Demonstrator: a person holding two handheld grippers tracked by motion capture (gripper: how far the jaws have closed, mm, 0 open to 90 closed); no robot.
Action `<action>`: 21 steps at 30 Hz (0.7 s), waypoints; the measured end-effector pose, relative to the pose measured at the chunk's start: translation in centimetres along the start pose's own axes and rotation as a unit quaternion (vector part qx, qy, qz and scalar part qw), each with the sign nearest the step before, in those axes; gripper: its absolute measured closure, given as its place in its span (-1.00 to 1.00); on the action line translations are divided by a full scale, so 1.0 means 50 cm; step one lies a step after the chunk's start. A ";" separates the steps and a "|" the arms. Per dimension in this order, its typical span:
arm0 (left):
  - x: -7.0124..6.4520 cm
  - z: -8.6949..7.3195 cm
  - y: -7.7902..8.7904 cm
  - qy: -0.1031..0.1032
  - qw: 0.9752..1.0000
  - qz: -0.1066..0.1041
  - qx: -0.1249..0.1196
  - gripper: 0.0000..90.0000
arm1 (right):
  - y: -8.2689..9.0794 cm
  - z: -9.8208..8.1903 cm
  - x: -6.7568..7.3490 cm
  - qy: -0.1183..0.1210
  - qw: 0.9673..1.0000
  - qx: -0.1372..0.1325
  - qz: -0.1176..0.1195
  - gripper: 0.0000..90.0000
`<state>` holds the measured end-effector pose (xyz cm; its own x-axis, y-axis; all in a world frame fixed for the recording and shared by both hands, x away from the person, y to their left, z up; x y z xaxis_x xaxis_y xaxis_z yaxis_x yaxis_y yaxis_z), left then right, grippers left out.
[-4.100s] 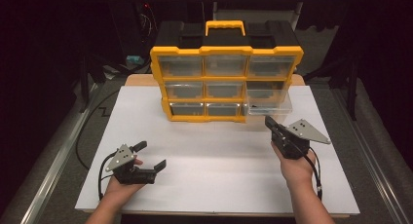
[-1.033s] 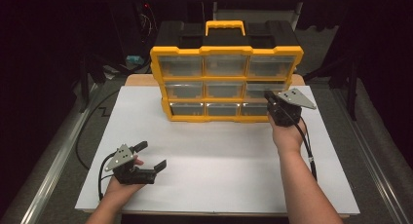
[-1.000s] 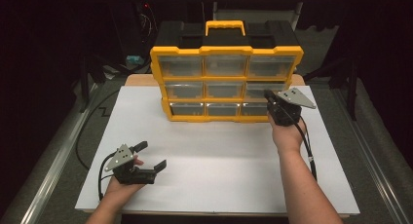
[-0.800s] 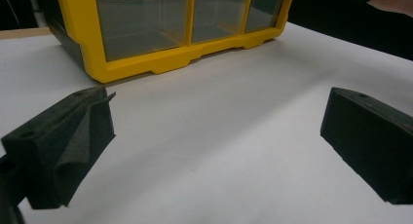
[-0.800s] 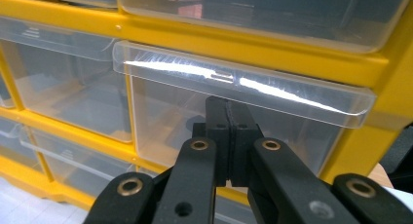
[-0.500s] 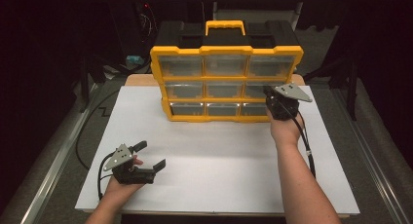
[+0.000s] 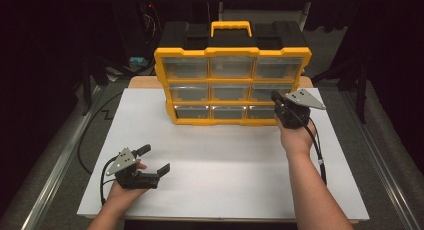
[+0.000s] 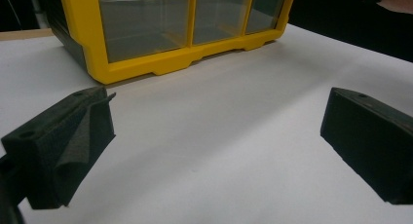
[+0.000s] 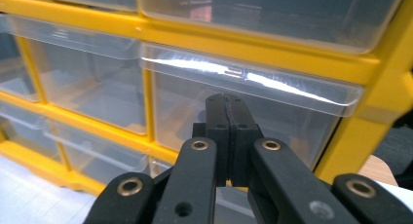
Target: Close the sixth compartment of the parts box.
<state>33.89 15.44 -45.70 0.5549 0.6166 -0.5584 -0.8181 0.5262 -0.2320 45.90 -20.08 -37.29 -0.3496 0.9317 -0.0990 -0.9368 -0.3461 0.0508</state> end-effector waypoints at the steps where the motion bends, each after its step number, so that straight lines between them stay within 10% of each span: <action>1: 0.000 0.001 0.000 0.000 1.000 0.000 0.000 -0.99 | 0.006 0.001 0.002 0.000 1.000 -0.002 0.003 1.00; 21: 0.000 0.007 0.000 0.008 1.000 0.003 -0.008 -0.99 | 0.090 -0.101 0.054 0.003 0.998 0.027 0.058 1.00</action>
<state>33.93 15.66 -45.42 0.5474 0.6110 -0.5718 -0.8241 0.5125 -0.2413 40.68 -19.70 -42.32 -0.4556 0.8850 -0.0963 -0.8882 -0.4448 0.1150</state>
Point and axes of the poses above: each handheld gripper's, and its own axes: y roughly backward along the jaws, z roughly out of its top, x roughly to its left, the point moved 6 cm from there along -y, roughly forward along the jaws, and after that the axes turned 11 degrees about -x, right-handed, at the moved point
